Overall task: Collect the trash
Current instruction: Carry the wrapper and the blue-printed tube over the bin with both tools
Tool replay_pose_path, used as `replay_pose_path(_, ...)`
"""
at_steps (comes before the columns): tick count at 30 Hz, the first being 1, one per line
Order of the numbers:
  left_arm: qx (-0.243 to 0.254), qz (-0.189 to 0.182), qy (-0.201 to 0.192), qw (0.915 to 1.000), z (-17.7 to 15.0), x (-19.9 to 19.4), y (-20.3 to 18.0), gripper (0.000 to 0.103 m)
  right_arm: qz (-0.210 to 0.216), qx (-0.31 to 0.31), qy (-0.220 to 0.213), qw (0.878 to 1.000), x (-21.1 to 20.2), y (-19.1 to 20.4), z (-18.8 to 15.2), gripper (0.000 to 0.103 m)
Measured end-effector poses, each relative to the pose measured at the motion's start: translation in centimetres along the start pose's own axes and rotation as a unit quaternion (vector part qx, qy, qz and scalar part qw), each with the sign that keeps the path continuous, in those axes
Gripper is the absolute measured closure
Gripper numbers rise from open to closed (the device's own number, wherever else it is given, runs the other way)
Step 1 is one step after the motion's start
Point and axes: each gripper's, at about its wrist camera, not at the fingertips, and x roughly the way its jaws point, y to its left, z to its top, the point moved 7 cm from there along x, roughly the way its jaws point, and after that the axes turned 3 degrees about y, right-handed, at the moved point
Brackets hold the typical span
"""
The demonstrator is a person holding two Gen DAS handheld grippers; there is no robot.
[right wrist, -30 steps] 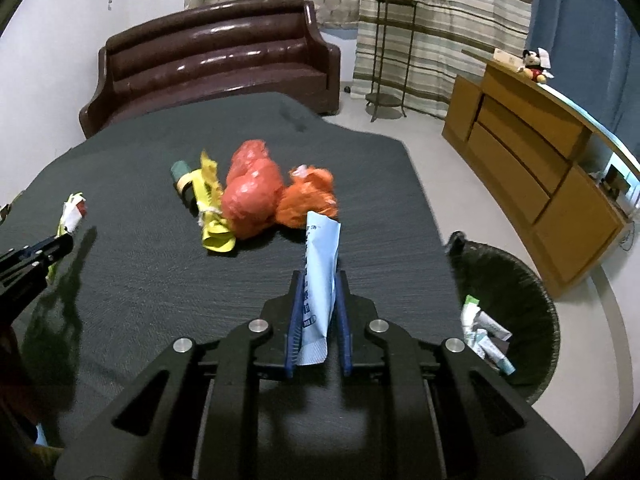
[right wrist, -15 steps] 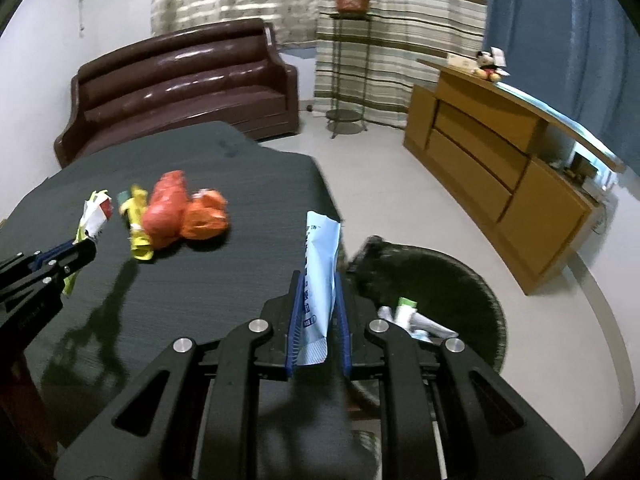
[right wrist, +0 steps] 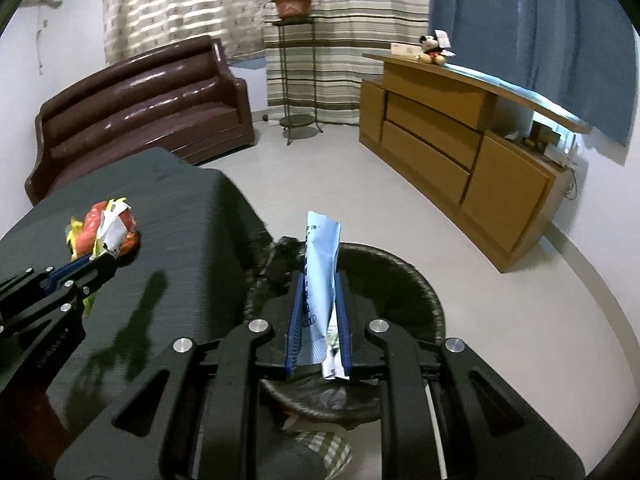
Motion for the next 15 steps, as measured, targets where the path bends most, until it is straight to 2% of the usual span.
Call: replay_pose_path(15, 0.038, -0.004, 0.005, 0.9993, 0.7, 2.6, -5.2, 0.086, -0.014, 0.035, 0.007, 0.999, 2.3, -4.5, -0.3, 0.087)
